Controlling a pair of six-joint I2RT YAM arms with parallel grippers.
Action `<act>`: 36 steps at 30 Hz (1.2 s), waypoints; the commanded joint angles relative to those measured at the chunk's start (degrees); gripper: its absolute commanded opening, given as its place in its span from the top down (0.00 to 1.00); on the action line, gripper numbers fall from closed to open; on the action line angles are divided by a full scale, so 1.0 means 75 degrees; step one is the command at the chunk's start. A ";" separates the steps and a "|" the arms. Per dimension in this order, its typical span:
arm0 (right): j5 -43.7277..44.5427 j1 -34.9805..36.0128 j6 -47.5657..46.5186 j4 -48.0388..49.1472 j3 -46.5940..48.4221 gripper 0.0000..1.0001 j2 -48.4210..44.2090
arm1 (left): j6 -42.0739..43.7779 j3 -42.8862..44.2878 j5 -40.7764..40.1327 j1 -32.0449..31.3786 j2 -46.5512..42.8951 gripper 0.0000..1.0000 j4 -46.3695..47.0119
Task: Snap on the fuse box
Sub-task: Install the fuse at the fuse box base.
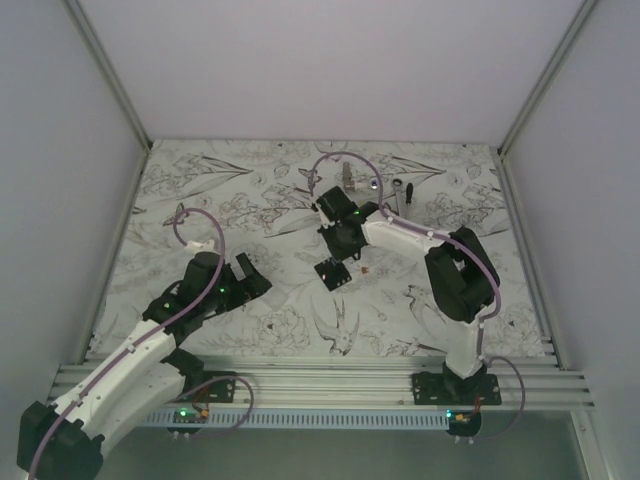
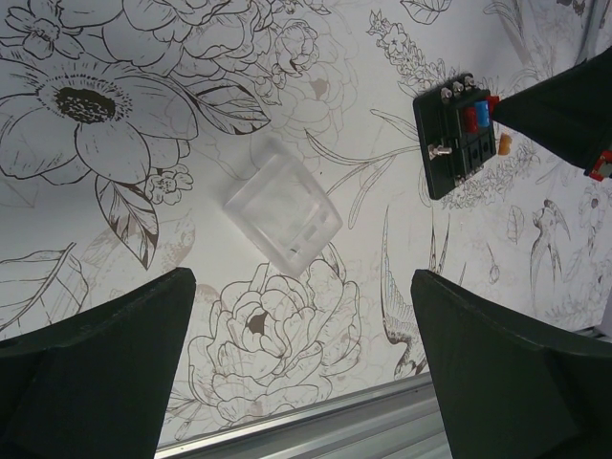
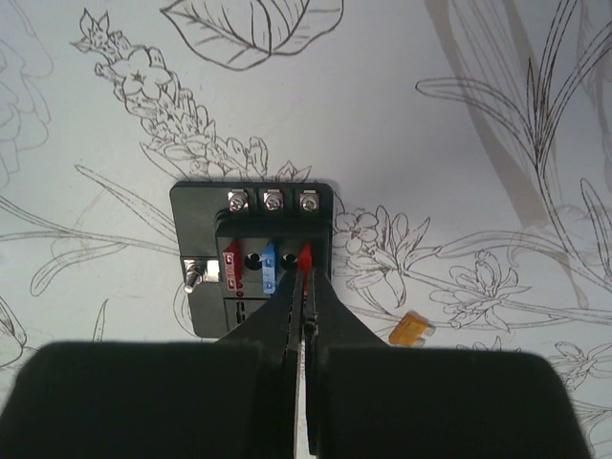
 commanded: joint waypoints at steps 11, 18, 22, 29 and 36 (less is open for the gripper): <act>0.0614 -0.0084 -0.0066 -0.1442 0.0638 1.00 0.2386 | 0.0136 0.0121 0.0209 0.0049 -0.0035 0.00 -0.0148; 0.0453 0.0122 -0.0048 -0.1158 0.0391 1.00 0.1470 | 0.0136 0.0085 0.0290 0.0049 -0.0133 0.00 -0.0152; 0.0282 0.0329 0.0035 -0.0914 0.0308 0.95 0.0514 | 0.0127 0.0107 0.0277 0.0048 -0.0173 0.00 -0.0150; 0.0429 0.0392 0.0167 -0.0414 0.0246 0.75 -0.0354 | 0.0066 0.0096 0.0294 0.0049 -0.0248 0.00 -0.0157; 0.0600 0.0350 0.0158 -0.0052 -0.0365 0.56 -0.1510 | 0.0066 0.0096 0.0315 0.0049 -0.0215 0.00 -0.0154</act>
